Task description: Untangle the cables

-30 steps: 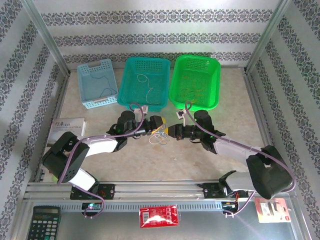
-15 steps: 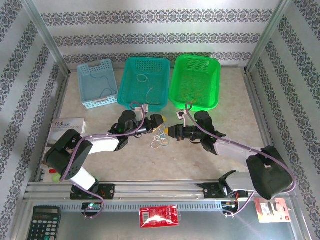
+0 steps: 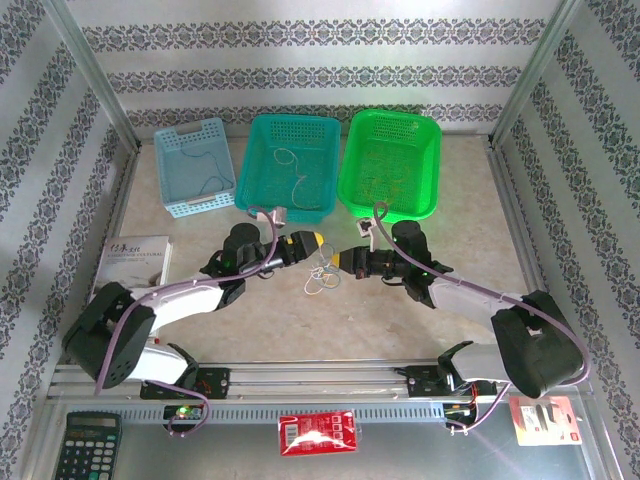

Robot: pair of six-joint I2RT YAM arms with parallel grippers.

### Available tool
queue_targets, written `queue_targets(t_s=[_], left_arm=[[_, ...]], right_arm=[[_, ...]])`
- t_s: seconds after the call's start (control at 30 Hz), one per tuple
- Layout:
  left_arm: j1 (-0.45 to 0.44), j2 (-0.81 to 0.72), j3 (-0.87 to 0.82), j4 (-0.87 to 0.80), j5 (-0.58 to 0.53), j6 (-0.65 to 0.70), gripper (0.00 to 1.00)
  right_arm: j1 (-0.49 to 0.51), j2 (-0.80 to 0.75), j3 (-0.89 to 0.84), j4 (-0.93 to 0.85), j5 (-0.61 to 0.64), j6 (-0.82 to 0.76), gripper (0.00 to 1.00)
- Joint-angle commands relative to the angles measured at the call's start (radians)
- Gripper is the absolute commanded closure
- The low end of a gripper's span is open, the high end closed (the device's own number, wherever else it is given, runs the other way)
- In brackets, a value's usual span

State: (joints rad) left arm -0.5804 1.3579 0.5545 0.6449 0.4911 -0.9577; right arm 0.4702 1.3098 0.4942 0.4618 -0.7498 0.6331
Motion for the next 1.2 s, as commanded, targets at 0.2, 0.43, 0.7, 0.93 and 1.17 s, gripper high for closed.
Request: queue_targets(t_s=[0.2, 0.43, 0.7, 0.93, 1.17], left_arm=[[-0.002, -0.06, -0.018, -0.219, 0.071, 0.388, 0.57], [-0.009, -0.004, -0.011, -0.219, 0.096, 0.45, 0.59], [-0.016, 0.07, 0.028, -0.188, 0.101, 0.478, 0.59], [-0.028, 0.129, 0.071, -0.172, 0.109, 0.493, 0.53], [-0.042, 0.18, 0.12, -0.174, 0.112, 0.508, 0.5]], right_arm=[[-0.021, 0.02, 0.009, 0.042, -0.035, 0.017, 1.0], [-0.028, 0.01, 0.019, 0.058, -0.063, 0.042, 1.0], [-0.028, -0.006, 0.018, 0.056, -0.069, 0.054, 1.0], [-0.027, -0.009, 0.018, 0.058, -0.069, 0.059, 1.0], [-0.025, -0.006, 0.018, 0.058, -0.069, 0.059, 1.0]])
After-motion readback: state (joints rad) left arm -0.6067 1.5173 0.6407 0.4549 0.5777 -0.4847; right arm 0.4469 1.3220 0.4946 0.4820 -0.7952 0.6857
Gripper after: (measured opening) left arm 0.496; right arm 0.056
